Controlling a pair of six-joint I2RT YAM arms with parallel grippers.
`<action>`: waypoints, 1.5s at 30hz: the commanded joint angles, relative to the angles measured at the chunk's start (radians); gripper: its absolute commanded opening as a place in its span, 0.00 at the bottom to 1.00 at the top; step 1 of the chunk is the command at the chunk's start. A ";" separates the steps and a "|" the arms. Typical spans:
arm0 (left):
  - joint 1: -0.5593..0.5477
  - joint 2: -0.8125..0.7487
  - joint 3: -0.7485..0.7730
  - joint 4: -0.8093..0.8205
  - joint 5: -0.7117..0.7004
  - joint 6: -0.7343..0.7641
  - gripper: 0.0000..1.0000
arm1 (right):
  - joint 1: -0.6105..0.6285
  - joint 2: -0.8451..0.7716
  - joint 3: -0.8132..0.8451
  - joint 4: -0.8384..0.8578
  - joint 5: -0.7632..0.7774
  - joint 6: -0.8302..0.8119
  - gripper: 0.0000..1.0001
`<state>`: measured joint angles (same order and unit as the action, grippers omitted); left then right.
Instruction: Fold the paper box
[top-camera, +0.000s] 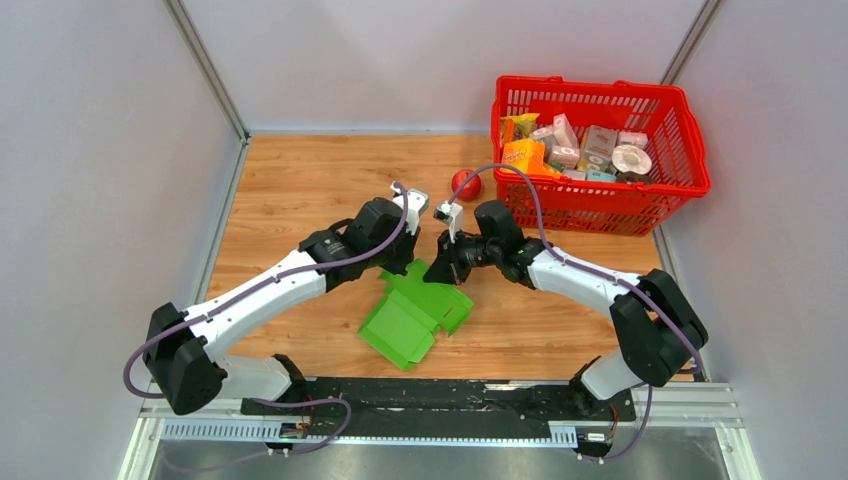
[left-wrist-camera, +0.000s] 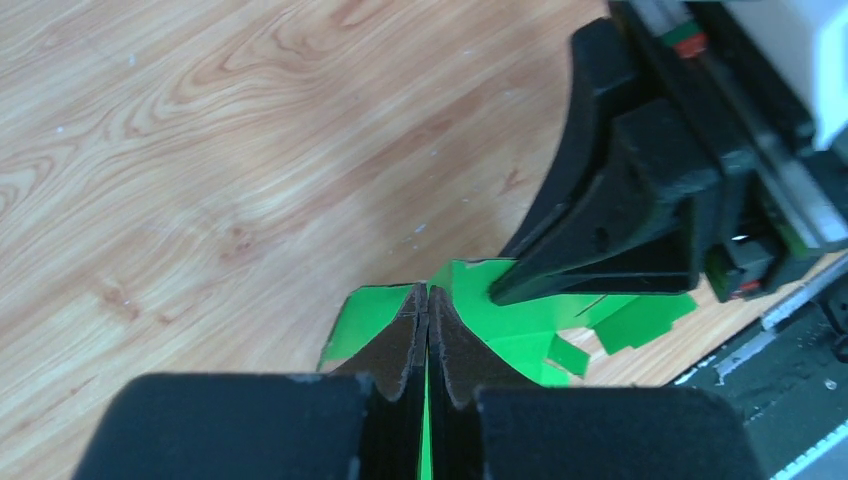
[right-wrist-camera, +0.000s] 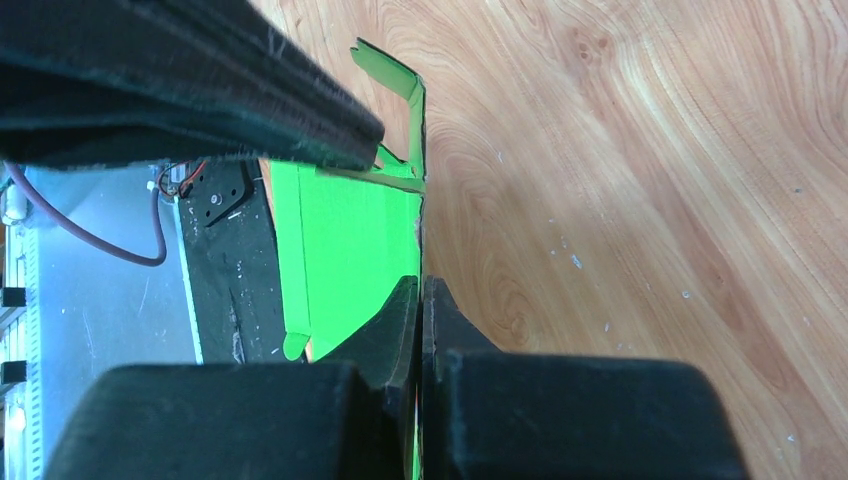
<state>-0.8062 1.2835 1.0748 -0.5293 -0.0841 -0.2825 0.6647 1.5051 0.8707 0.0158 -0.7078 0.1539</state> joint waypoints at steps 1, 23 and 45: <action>-0.021 0.008 0.004 0.080 0.050 -0.030 0.03 | 0.004 -0.003 0.033 0.041 -0.013 0.010 0.00; 0.033 -0.298 -0.185 0.019 -0.042 -0.089 0.17 | 0.003 -0.037 0.016 0.050 0.005 0.021 0.00; 0.021 -0.165 -0.312 0.132 -0.092 -0.139 0.04 | 0.004 -0.034 0.013 0.065 0.016 0.035 0.00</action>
<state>-0.7723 1.0912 0.7589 -0.4587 -0.1848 -0.4030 0.6666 1.4971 0.8661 0.0261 -0.7006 0.1871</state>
